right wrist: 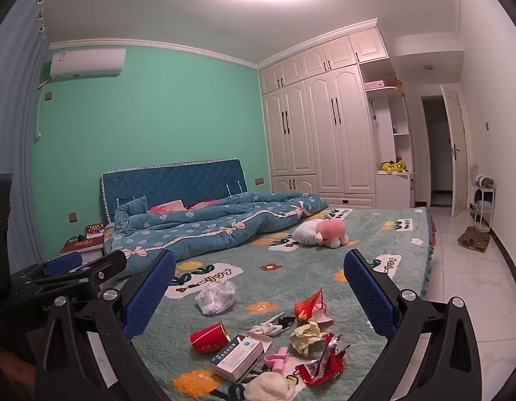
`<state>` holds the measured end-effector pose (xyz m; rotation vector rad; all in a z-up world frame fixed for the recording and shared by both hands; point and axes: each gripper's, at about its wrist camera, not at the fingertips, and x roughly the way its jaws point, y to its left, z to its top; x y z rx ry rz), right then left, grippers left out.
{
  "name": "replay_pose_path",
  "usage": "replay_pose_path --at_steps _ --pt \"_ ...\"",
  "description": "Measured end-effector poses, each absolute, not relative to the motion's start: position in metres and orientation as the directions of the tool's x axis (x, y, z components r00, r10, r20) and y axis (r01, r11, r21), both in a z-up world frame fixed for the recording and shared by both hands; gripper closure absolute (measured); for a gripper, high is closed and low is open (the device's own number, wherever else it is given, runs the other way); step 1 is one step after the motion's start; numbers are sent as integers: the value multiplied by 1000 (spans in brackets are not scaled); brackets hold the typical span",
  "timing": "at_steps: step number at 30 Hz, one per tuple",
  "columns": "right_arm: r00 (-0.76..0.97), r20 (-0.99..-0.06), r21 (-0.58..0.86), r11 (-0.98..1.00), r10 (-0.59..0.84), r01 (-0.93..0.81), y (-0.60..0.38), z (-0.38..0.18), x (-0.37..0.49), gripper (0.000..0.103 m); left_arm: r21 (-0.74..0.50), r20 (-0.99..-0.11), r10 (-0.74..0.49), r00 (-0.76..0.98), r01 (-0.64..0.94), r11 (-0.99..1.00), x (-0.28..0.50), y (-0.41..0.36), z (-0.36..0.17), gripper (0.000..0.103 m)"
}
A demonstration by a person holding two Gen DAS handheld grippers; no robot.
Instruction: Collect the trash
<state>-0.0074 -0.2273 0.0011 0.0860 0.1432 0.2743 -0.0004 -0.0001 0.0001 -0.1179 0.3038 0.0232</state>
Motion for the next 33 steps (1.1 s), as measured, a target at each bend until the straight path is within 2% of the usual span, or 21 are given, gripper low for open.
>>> replay_pose_path --at_steps 33 --pt "949 -130 105 955 288 -276 -222 6 -9 4 -98 -335 3 942 -38 994 3 -4 -12 6"
